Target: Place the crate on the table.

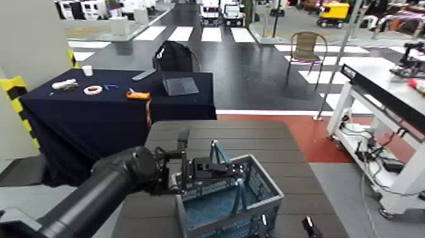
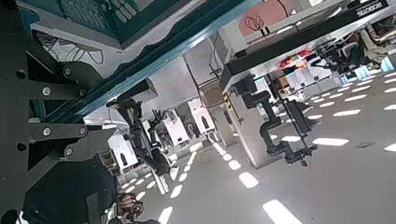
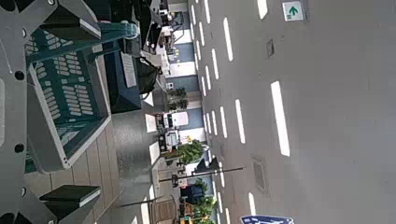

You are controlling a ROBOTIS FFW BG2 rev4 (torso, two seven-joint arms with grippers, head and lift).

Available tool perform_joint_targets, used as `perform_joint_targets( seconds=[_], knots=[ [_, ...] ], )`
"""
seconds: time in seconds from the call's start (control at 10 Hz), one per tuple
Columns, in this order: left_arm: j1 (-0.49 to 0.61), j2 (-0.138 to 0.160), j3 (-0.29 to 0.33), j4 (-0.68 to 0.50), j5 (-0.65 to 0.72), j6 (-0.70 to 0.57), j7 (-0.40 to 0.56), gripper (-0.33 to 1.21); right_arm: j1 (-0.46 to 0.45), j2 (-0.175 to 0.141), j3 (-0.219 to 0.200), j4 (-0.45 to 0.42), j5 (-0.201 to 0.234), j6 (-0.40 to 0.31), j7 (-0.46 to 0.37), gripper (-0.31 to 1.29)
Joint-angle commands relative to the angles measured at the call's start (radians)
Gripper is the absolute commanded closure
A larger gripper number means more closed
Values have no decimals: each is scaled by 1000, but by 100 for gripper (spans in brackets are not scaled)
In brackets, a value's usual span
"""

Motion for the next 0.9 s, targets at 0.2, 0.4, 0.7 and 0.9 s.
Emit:
perform_joint_targets(
  seconds=[0.2, 0.4, 0.7, 0.9],
  knots=[
    [-42, -18, -23, 50, -28, -42, -21, 100, -8, 0, 8, 4, 0, -1, 0, 13],
    [-43, -26, -44, 59, -29, -65, -24, 88, -8, 0, 9, 4, -2, -3, 0, 13],
    [-23, -29, -47, 70, -28, -100, -35, 52, -5, 0, 6, 2, -3, -4, 0, 13],
    [-6, -21, 13, 65, -115, -125, -11, 38, -1, 0, 3, 1, -3, -4, 0, 13]
  ],
)
